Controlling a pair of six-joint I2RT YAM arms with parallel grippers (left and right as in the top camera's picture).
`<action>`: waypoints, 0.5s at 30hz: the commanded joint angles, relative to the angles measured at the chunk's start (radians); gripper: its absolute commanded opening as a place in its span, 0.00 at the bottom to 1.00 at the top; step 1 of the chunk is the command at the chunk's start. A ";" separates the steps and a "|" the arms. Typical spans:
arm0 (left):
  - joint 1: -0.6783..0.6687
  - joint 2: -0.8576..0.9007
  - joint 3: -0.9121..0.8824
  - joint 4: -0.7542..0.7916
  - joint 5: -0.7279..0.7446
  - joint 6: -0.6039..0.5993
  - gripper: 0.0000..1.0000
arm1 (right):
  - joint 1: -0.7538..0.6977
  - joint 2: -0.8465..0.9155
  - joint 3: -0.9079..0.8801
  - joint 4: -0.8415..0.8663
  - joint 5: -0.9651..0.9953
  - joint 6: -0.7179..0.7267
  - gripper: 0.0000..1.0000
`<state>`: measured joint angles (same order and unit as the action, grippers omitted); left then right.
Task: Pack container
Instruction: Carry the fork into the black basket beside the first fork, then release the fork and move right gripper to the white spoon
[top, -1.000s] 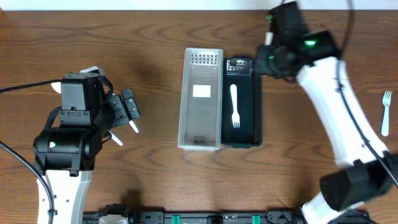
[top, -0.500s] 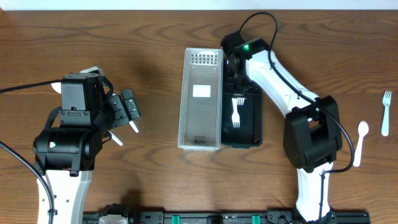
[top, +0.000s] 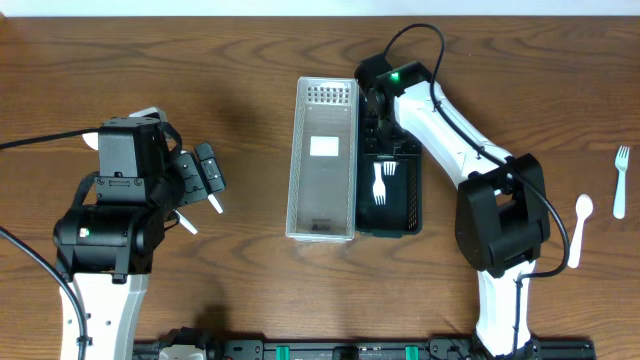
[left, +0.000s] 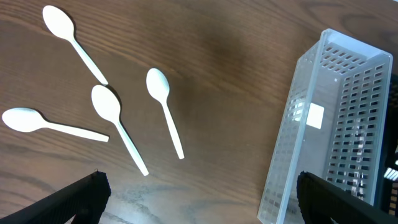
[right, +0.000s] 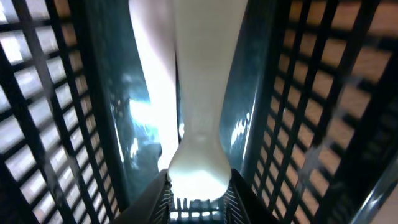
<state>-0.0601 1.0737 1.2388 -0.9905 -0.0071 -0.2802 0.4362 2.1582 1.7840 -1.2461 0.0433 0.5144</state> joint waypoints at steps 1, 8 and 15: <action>-0.002 0.003 0.020 -0.004 -0.005 0.017 0.98 | 0.008 -0.071 -0.001 -0.008 0.001 -0.019 0.66; -0.002 0.003 0.020 -0.004 -0.005 0.017 0.98 | -0.002 -0.179 -0.001 -0.015 0.014 -0.025 0.91; -0.002 0.003 0.020 -0.004 -0.005 0.017 0.98 | -0.163 -0.373 -0.001 -0.081 0.089 -0.022 0.98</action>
<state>-0.0601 1.0737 1.2388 -0.9913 -0.0067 -0.2802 0.3740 1.8782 1.7836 -1.3075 0.0746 0.4934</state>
